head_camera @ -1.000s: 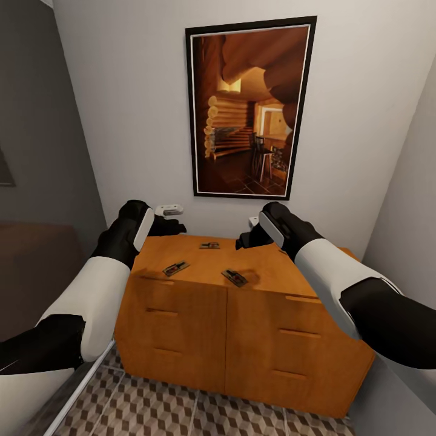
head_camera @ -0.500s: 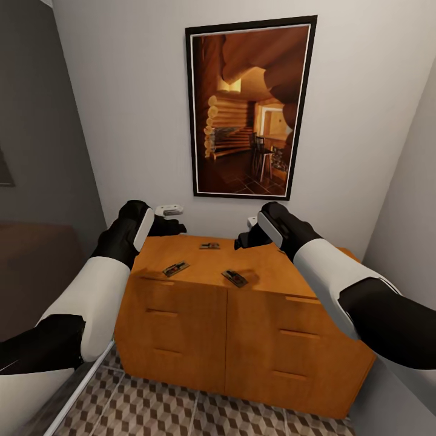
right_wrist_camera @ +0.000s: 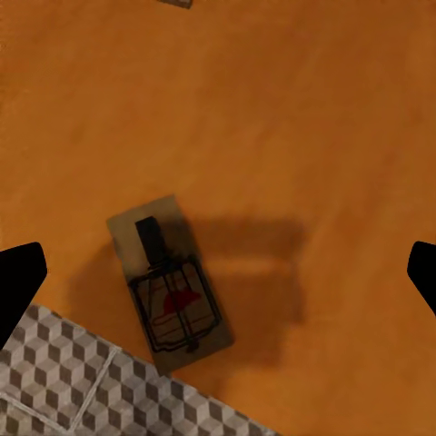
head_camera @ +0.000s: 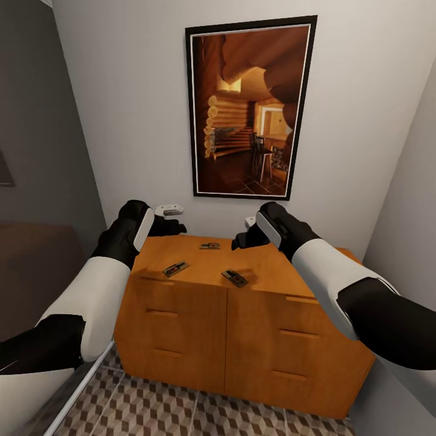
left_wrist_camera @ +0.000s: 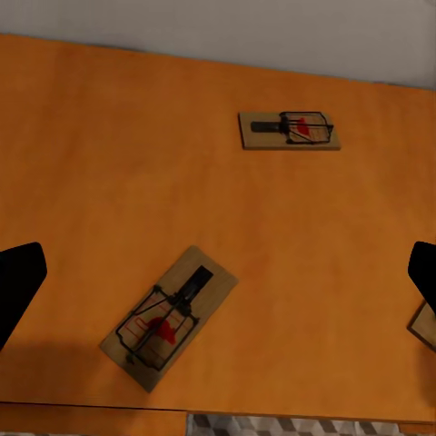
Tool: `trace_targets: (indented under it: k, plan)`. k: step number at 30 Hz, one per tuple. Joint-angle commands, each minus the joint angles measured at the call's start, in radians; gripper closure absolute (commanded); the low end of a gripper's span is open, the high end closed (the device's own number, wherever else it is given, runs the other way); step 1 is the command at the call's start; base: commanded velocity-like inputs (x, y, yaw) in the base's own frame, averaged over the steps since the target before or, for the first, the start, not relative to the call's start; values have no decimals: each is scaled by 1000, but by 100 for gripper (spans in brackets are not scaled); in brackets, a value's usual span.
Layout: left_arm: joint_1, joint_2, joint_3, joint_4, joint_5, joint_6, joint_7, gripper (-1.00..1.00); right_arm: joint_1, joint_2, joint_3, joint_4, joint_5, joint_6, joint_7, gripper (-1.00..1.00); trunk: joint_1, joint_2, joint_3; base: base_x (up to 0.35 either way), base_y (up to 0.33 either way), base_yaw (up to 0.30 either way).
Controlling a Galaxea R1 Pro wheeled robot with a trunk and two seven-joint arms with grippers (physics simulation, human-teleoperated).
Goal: Take the four mousetraps from the cabinet in the bathroom and place them on the bathroom floor. Make sure all four end up on the same floor surface, and ensure that at least two of them are either under or directly next to the same bathroom sink.
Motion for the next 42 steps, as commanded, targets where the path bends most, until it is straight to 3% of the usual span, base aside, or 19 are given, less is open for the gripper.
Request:
trace_targets:
  k: [1, 11, 23, 42]
  plan:
    - [-1, 0, 0, -1, 6, 4, 2, -100, -1, 0, 6, 0, -3, 3, 1, -100, 0, -1, -1, 0, 0, 0]
    - [-1, 0, 1, -1, 6, 4, 3, -100, -1, 1, 4, 4, -6, 3, 3, -100, 0, -1, -1, 0, 0, 0]
    - [-1, -1, 0, 0, 7, 4, 2, -100, -1, 1, -34, 137, -4, 3, 2, -100, 0, -1, -1, 0, 0, 0]
    - [0, 0, 1, 1, 6, 4, 2, -100, -1, 2, -40, 155, 1, 3, -1, -100, 0, -1, -1, 0, 0, 0]
